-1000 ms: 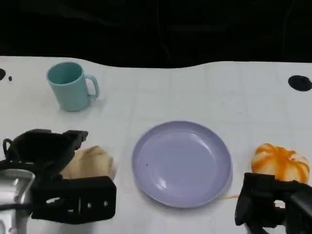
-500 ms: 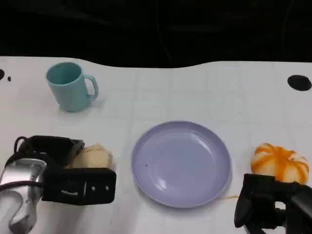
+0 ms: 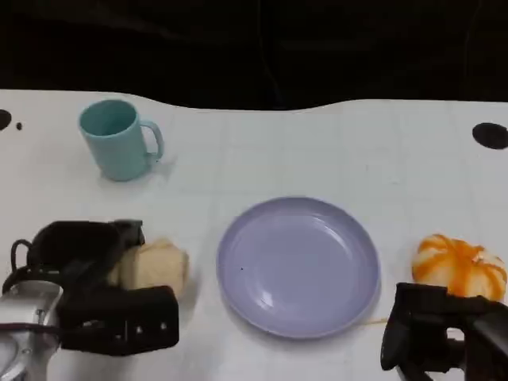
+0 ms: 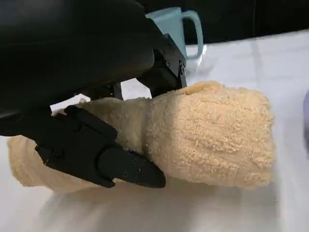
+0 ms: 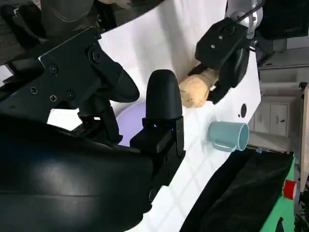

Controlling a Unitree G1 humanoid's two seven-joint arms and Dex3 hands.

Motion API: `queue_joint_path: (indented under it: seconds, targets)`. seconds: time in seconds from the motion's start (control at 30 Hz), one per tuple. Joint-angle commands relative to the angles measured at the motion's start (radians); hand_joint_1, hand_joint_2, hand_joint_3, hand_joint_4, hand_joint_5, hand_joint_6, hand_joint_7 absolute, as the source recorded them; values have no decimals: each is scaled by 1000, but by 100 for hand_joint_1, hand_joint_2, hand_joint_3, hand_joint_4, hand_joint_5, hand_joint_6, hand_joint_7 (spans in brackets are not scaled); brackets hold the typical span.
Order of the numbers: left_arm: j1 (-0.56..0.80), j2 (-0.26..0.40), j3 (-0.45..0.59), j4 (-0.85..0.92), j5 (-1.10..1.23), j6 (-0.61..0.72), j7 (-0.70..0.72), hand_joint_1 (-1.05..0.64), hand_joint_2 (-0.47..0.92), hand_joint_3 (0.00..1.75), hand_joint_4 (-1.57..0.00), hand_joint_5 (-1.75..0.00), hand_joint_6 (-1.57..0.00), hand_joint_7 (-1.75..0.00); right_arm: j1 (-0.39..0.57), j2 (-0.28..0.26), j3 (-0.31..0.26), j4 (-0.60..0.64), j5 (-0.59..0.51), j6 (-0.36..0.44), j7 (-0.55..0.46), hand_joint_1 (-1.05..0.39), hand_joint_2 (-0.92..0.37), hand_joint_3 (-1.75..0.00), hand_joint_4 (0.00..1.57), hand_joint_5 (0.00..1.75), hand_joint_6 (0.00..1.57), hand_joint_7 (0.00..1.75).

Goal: Grasp the towel on the left side of the plate with the left hand and place it into the plate.

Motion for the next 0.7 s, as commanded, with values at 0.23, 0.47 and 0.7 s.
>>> queue_joint_path:
  seconds: [0.23,0.47,0.7]
  targets:
    - [4,-36,46,-283,13,62,-3,-26,68,68,-90,-175,-58,-175,3,-3,6,-13,2,10,-16,-9,-51,-123,73,175,65,152]
    - [-26,-101,-16,-426,45,58,-73,-27,60,82,-85,-175,-57,-175,2,-3,7,-9,6,10,-15,-9,-51,-123,73,174,65,151]
    - [-108,-209,-77,-401,46,103,-180,-26,54,85,-87,-175,-60,-175,2,-3,14,0,-4,-11,-13,-9,-51,-123,73,174,65,152]
